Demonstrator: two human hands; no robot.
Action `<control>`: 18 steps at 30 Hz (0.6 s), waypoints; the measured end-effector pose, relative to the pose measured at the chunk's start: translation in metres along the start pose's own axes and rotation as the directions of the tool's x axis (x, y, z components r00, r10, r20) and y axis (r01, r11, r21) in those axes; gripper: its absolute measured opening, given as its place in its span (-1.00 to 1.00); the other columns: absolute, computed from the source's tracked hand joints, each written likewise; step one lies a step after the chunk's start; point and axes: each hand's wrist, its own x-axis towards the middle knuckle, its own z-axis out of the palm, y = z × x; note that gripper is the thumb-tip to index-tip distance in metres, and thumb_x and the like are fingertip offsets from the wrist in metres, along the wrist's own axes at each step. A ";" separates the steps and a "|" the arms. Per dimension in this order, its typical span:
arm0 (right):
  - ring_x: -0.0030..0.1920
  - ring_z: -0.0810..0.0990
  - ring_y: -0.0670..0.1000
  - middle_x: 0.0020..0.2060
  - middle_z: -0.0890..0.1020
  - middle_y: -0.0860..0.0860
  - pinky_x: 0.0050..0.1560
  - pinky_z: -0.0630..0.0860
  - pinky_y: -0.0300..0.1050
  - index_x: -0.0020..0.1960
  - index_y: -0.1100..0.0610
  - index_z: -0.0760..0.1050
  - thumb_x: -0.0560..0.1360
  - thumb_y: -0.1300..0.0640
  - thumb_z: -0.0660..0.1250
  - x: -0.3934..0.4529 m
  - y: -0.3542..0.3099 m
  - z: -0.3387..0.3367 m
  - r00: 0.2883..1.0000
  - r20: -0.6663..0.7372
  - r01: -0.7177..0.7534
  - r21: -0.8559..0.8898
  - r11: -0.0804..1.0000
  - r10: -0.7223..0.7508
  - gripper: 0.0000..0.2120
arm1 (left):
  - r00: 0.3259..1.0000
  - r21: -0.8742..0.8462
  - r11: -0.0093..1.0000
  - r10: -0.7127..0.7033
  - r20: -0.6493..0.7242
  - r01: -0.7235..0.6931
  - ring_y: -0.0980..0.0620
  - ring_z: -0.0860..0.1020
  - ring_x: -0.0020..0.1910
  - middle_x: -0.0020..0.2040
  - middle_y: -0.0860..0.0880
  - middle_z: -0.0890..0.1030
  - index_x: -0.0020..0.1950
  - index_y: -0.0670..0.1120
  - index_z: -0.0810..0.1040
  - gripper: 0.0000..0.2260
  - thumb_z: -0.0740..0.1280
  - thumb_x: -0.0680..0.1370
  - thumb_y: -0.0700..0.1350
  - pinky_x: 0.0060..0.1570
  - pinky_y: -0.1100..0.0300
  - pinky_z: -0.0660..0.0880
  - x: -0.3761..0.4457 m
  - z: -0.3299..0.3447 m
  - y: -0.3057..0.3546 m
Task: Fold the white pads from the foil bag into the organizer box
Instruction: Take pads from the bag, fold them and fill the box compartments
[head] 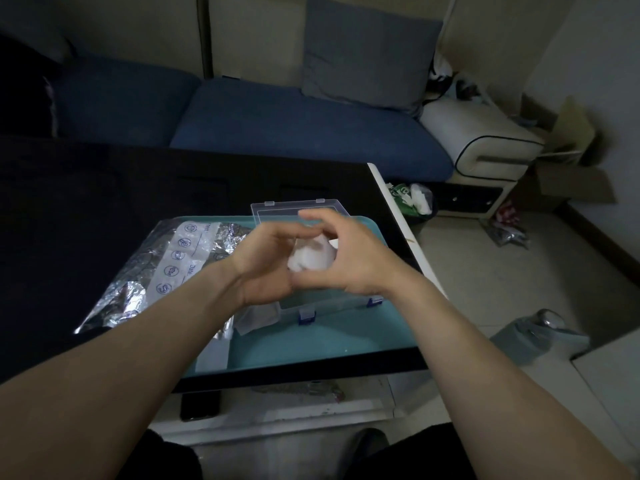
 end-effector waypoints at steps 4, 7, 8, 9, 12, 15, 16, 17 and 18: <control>0.32 0.50 -0.12 0.30 0.51 -0.10 0.30 0.53 -0.07 0.52 -0.12 0.27 0.24 -0.06 0.67 0.001 0.000 -0.005 0.999 0.040 0.004 0.085 0.996 -0.007 -0.04 | 0.998 -0.010 0.999 0.042 0.035 -0.042 -0.06 0.58 0.01 0.06 -0.16 0.59 0.18 -0.15 0.59 -0.76 0.27 0.58 -0.10 0.08 0.05 0.53 0.000 0.000 -0.001; 0.32 0.47 -0.07 0.29 0.49 -0.08 0.33 0.48 -0.05 0.55 -0.10 0.20 0.21 -0.04 0.69 0.001 -0.005 0.000 0.999 0.036 0.010 -0.044 0.999 -0.008 0.04 | 0.996 -0.011 0.997 0.077 -0.034 -0.078 0.00 0.57 -0.09 -0.05 -0.12 0.60 0.01 -0.10 0.66 -0.84 0.30 0.55 -0.11 -0.07 0.16 0.57 0.002 0.006 -0.005; 0.29 0.48 -0.07 0.26 0.51 -0.08 0.32 0.50 -0.03 0.55 -0.08 0.22 0.22 -0.04 0.69 0.001 -0.007 0.001 1.000 0.008 0.016 -0.062 0.998 -0.015 0.04 | 0.995 -0.018 0.996 0.091 -0.047 -0.092 0.02 0.55 -0.09 -0.05 -0.10 0.59 0.01 -0.09 0.66 -0.85 0.31 0.54 -0.12 -0.09 0.18 0.56 0.002 0.007 -0.006; 0.27 0.49 -0.08 0.23 0.52 -0.08 0.31 0.50 -0.03 0.55 -0.06 0.23 0.22 -0.03 0.70 0.001 -0.008 0.000 1.000 -0.010 0.026 -0.060 0.998 -0.027 0.02 | 0.993 -0.021 0.994 0.105 -0.057 -0.107 0.02 0.55 -0.10 -0.05 -0.09 0.59 -0.01 -0.09 0.67 -0.85 0.32 0.53 -0.13 -0.09 0.18 0.56 0.001 0.007 -0.005; 0.32 0.47 -0.09 0.28 0.53 -0.10 0.36 0.47 0.00 0.55 -0.08 0.22 0.20 -0.01 0.71 0.001 -0.009 0.002 0.999 0.022 0.036 -0.056 0.998 -0.035 0.06 | 0.993 -0.027 0.994 0.104 -0.056 -0.106 -0.04 0.61 -0.09 -0.03 -0.13 0.62 0.07 -0.10 0.62 -0.84 0.30 0.54 -0.15 -0.06 0.10 0.58 0.000 0.004 -0.004; 0.36 0.47 -0.04 0.38 0.46 -0.11 0.37 0.47 0.07 0.55 -0.16 0.14 0.08 -0.03 0.74 0.002 -0.006 0.004 0.996 0.092 -0.012 -0.048 0.999 0.016 0.20 | 0.995 -0.036 0.997 0.063 -0.075 -0.066 -0.05 0.61 -0.19 -0.12 -0.15 0.60 0.03 -0.13 0.56 -0.87 0.32 0.50 -0.17 -0.15 0.11 0.59 0.000 0.005 -0.006; 0.33 0.50 -0.01 0.38 0.45 -0.09 0.33 0.50 0.09 0.56 -0.17 0.12 0.06 -0.03 0.74 0.003 -0.004 0.004 0.995 0.092 -0.032 -0.057 0.998 0.037 0.22 | 0.994 -0.034 0.997 0.066 -0.084 -0.069 -0.04 0.61 -0.23 -0.16 -0.14 0.60 0.00 -0.14 0.56 -0.88 0.32 0.48 -0.19 -0.20 0.13 0.60 0.000 0.006 -0.006; 0.28 0.53 0.02 0.35 0.46 -0.06 0.29 0.53 0.10 0.56 -0.16 0.12 0.07 -0.03 0.74 0.003 -0.004 0.003 0.996 0.078 -0.043 -0.083 0.996 0.050 0.22 | 0.993 -0.031 0.997 0.072 -0.091 -0.075 -0.03 0.61 -0.25 -0.17 -0.13 0.61 -0.02 -0.15 0.56 -0.89 0.31 0.48 -0.20 -0.24 0.16 0.60 0.000 0.007 -0.006; 0.25 0.55 0.03 0.32 0.47 -0.06 0.27 0.55 0.10 0.57 -0.15 0.12 0.10 -0.02 0.73 0.002 -0.003 0.001 0.997 0.059 -0.048 -0.125 0.991 0.055 0.20 | 0.993 -0.028 0.997 0.074 -0.093 -0.077 -0.01 0.62 -0.26 -0.17 -0.12 0.62 -0.02 -0.16 0.57 -0.89 0.31 0.49 -0.20 -0.27 0.17 0.60 0.001 0.007 -0.006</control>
